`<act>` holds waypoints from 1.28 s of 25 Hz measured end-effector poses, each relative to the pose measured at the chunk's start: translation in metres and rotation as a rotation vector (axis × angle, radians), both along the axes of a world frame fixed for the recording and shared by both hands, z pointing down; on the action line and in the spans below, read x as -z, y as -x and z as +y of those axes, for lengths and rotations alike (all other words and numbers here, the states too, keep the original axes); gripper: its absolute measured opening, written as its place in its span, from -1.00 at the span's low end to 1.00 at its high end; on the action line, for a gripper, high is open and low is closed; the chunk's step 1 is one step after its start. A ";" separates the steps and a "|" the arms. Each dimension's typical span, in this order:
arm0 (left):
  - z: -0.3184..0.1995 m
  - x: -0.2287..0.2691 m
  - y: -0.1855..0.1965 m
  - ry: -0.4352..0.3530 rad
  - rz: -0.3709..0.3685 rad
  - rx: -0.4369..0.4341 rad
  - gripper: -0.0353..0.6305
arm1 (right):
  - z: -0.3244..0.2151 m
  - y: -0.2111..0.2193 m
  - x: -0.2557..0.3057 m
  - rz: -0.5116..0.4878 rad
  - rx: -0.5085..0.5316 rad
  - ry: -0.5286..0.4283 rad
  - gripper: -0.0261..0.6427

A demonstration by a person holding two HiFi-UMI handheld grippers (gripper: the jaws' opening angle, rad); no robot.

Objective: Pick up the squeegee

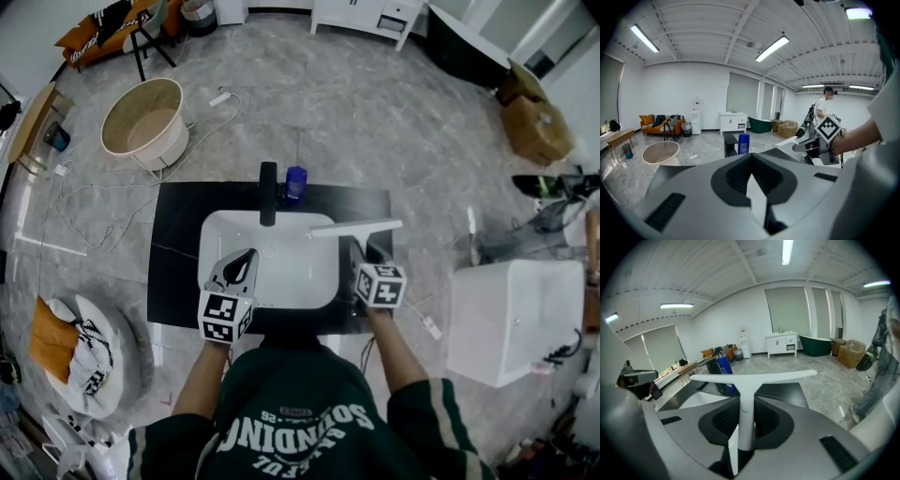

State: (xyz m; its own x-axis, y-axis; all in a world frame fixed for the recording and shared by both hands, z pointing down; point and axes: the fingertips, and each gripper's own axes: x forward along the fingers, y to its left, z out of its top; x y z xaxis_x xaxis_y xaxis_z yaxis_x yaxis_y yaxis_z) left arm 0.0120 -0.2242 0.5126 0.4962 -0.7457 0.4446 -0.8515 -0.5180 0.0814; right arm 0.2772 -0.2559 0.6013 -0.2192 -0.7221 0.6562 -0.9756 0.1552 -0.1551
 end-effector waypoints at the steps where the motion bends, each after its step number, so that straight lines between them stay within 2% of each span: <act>1: -0.002 0.003 0.001 -0.007 -0.001 0.001 -0.89 | -0.002 0.003 0.009 -0.010 0.006 -0.018 -0.72; 9: -0.016 0.023 0.011 -0.058 -0.004 0.021 -0.89 | -0.007 0.013 0.069 -0.052 0.029 -0.114 -0.72; 15: -0.018 0.026 0.014 -0.068 -0.005 0.026 -0.89 | -0.004 0.012 0.086 -0.053 0.030 -0.178 -0.72; 32: -0.013 0.025 0.011 -0.063 -0.007 0.024 -0.89 | 0.011 0.013 0.082 -0.046 0.029 -0.171 -0.72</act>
